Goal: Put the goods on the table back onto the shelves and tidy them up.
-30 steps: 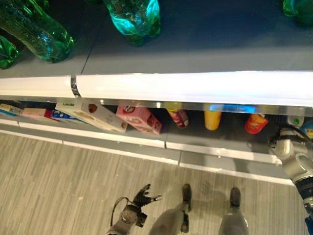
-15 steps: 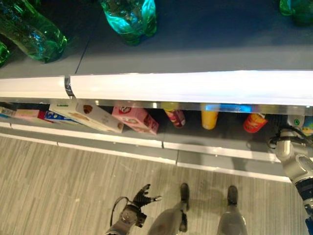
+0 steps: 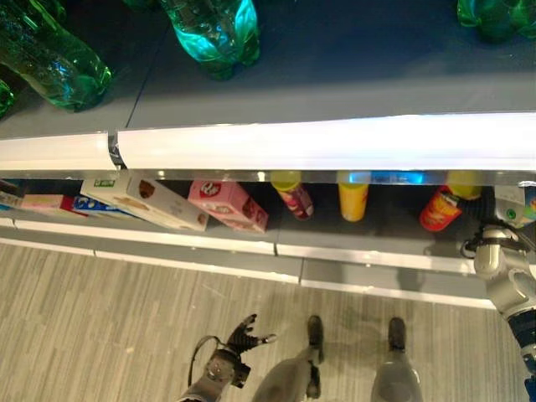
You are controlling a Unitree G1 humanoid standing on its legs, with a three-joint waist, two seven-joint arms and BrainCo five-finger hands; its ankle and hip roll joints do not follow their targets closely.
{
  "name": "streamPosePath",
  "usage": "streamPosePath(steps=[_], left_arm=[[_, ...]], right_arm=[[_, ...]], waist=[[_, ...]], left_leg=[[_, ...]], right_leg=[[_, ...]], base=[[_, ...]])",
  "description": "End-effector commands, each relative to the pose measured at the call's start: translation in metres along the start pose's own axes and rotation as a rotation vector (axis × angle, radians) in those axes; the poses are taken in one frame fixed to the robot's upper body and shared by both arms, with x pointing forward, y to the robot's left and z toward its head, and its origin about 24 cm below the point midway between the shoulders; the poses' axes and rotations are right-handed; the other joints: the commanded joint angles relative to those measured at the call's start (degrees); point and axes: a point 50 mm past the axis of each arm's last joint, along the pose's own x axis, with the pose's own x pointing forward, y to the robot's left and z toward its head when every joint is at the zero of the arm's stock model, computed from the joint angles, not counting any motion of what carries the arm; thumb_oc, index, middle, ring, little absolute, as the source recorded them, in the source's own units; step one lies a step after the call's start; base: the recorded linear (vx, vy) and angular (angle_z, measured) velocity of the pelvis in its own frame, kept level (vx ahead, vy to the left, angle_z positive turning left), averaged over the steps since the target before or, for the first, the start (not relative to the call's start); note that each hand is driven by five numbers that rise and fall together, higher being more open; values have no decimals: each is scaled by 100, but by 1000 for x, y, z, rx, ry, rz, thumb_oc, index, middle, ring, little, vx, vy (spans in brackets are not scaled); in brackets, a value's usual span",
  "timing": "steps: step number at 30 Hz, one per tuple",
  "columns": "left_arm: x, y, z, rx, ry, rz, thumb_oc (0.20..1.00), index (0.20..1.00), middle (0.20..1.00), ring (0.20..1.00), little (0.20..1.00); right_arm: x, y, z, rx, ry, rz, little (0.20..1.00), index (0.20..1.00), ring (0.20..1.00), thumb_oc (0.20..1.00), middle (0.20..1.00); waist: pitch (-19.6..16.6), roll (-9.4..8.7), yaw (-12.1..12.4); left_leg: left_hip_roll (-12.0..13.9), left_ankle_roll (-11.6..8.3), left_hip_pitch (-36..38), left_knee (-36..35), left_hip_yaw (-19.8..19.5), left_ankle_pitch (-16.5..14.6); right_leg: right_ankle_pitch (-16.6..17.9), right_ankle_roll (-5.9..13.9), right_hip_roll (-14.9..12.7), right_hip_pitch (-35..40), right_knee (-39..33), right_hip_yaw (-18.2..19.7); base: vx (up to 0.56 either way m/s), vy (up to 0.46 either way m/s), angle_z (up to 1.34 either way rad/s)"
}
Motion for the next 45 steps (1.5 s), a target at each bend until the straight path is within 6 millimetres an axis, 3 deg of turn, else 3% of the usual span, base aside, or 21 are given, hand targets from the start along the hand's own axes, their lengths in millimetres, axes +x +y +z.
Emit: streamPosePath(steps=[1, 7, 15, 20, 23, 28, 31, 33, 36, 38, 41, 43, 45], left_arm=[[2, 23, 0, 51, 5, 64, 1000, 1000, 1000, 1000, 1000], [1, 23, -4, 54, 19, 64, 1000, 1000, 1000, 1000, 1000], [-2, 22, -14, 53, 70, 63, 1000, 1000, 1000, 1000, 1000], [-5, 24, -28, 34, 143, 83, 1000, 1000, 1000, 1000, 1000], [-6, 25, -32, 33, 159, 86, 1000, 1000, 1000, 1000, 1000], [-11, 34, -49, -14, 257, 126, 1000, 1000, 1000, 1000, 1000], [-12, 38, -53, -8, 281, 135, 1000, 1000, 1000, 1000, 1000], [-14, 43, -56, -33, 297, 157, 1000, 1000, 1000, 1000, 1000], [-17, 45, -60, -57, 304, 171, 1000, 1000, 1000, 1000, 1000], [-21, 45, -66, -78, 314, 175, 1000, 1000, 1000, 1000, 1000], [-26, 52, -71, -126, 319, 209, 1000, 1000, 1000, 1000, 1000], [-28, 60, -72, -145, 320, 229, 1000, 1000, 1000, 1000, 1000], [-32, 67, -75, -180, 312, 249, 1000, 1000, 1000, 1000, 1000]], right_arm=[[1, 4, 16, 60, -43, 1, 1000, 1000, 1000, 1000, 1000], [1, 5, 20, 74, -57, 7, 1000, 1000, 1000, 1000, 1000], [12, -40, 25, 82, -120, -186, 1000, 1000, 1000, 1000, 1000], [-12, -52, 16, 111, -115, -185, 1000, 1000, 1000, 1000, 1000], [-19, -51, 15, 142, -108, -160, 1000, 1000, 1000, 1000, 1000], [-59, -19, 25, 514, -7, 69, 1000, 1000, 1000, 1000, 1000], [-71, -8, 27, 608, 28, 135, 1000, 1000, 1000, 1000, 1000], [-88, -1, 21, 673, 85, 190, 1000, 1000, 1000, 1000, 1000], [-94, -1, 15, 701, 122, 203, 1000, 1000, 1000, 1000, 1000], [-90, -9, 11, 711, 119, 180, 1000, 1000, 1000, 1000, 1000], [-83, -18, 8, 776, 115, 139, 1000, 1000, 1000, 1000, 1000], [-76, -29, 7, 803, 78, 126, 1000, 1000, 1000, 1000, 1000], [-63, -53, 6, 838, -4, 104, 1000, 1000, 1000, 1000, 1000]], waist=[[-317, -276, 130], [-353, -314, 124], [-548, -504, 79], [-743, -733, -75], [-775, -783, -97], [-700, -1061, -369], [-627, -1132, -446], [-593, -1087, -482], [-715, -1057, -436], [-859, -1095, -314], [-1065, -1268, -140], [-1196, -1403, -85], [-1320, -1532, -20]], left_leg=[[131, -232, 428, 65, 549, -676], [137, -224, 454, 65, 559, -696], [183, -199, 584, 65, 593, -778], [220, -154, 747, 65, 681, -848], [217, -137, 779, 65, 708, -860], [171, 0, 947, 65, 999, -903], [242, 4, 988, 65, 1217, -892], [472, -23, 984, 65, 1465, -829], [698, -55, 947, 65, 1742, -727], [878, -118, 886, 228, 1995, -677], [1217, -297, 793, 491, 2332, -618], [1506, -507, 808, 562, 2457, -563], [1896, -739, 855, 666, 2765, -323]], right_leg=[[278, 204, -311, -725, 412, 525], [278, 203, -316, -690, 406, 503], [278, 203, -288, -546, 360, 438], [305, 192, -222, -455, 346, 492], [310, 197, -208, -457, 357, 543], [469, 267, -33, -802, 848, 1015], [479, 296, 61, -958, 1072, 1036], [87, 188, -11, -873, 1351, 685], [-47, 59, -315, -643, 1568, 506], [165, 83, -717, -387, 1550, 356], [834, 248, -1263, -33, 1408, 2], [994, 393, -1314, 131, 1271, -117], [873, 454, -1129, 272, 926, -348]], base=[[0, 0, 0], [0, 0, 0], [9, 2, 0], [27, 29, 0], [11, 52, -11], [-38, 70, -39], [-87, -3, -60], [-122, -62, -69], [-103, -131, -60], [-61, -250, -79], [-52, -423, -123], [-35, -572, -72], [-90, -616, -114]])
